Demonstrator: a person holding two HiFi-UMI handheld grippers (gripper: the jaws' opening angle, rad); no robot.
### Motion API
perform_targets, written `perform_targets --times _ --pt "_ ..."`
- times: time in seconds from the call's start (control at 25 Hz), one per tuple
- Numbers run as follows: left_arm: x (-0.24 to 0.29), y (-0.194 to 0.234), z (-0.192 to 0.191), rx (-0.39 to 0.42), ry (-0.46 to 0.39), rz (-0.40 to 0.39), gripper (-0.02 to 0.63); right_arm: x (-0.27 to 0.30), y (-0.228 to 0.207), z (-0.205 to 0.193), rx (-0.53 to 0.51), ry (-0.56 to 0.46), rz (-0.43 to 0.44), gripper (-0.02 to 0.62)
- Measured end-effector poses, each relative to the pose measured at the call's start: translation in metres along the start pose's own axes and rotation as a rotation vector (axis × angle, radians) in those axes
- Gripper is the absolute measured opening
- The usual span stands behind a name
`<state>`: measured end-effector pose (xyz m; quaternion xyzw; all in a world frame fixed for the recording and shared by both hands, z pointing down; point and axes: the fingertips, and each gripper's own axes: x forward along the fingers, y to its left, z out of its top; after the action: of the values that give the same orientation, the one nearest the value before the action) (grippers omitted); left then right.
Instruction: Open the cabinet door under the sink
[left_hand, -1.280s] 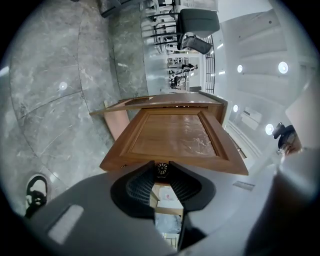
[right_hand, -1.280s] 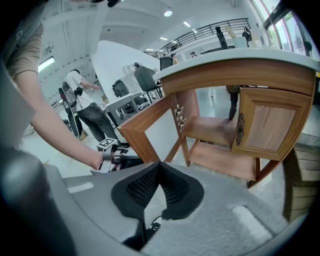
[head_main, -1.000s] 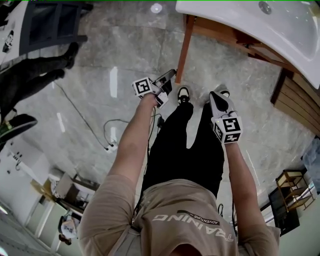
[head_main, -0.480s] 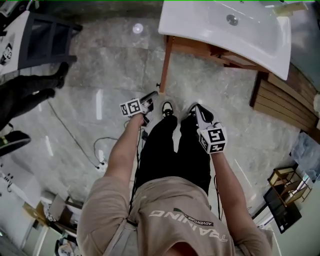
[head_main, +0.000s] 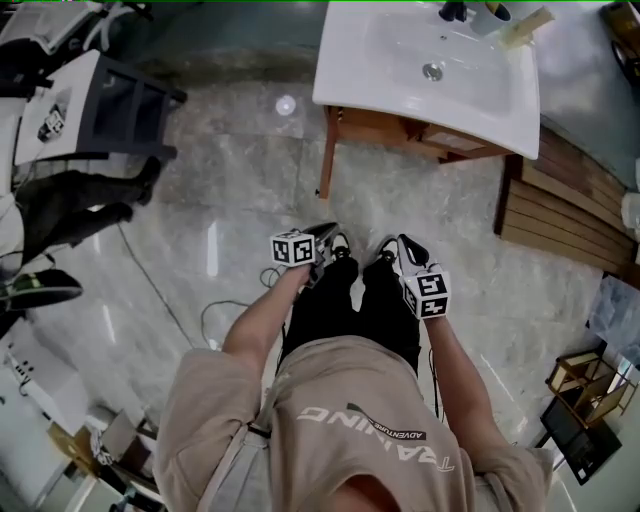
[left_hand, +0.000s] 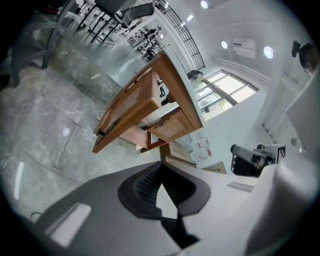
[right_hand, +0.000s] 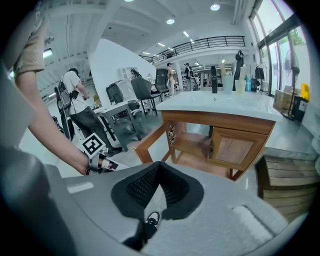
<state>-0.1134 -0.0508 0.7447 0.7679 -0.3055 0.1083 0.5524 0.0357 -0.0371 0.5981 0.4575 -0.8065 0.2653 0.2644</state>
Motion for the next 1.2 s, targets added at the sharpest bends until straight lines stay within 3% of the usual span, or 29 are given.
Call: perform_targets --times 0.16,0.44,0.68,0.92,1.2 --pt "0.0 -0.053 0.017 0.102 -0.03 0.071 0.014 -0.025 -0.004 0.006 -0.013 -0.018 -0.004 0.002" --pt "-0.006 -0.166 0.055 0.364 -0.045 0.066 0.014 -0.069 -0.028 0.022 -0.013 -0.076 -0.057 0.002" --pt "-0.007 -0.239 0.09 0.553 -0.065 0.028 0.014 -0.104 -0.055 0.057 -0.027 -0.201 -0.167 0.001" --pt "-0.015 -0.309 0.124 0.733 -0.119 -0.031 0.014 -0.132 -0.059 0.117 -0.03 -0.35 -0.181 0.0" --pt "-0.032 -0.366 0.167 0.888 -0.199 -0.048 0.015 -0.169 -0.065 0.181 -0.033 -0.553 -0.207 0.001"
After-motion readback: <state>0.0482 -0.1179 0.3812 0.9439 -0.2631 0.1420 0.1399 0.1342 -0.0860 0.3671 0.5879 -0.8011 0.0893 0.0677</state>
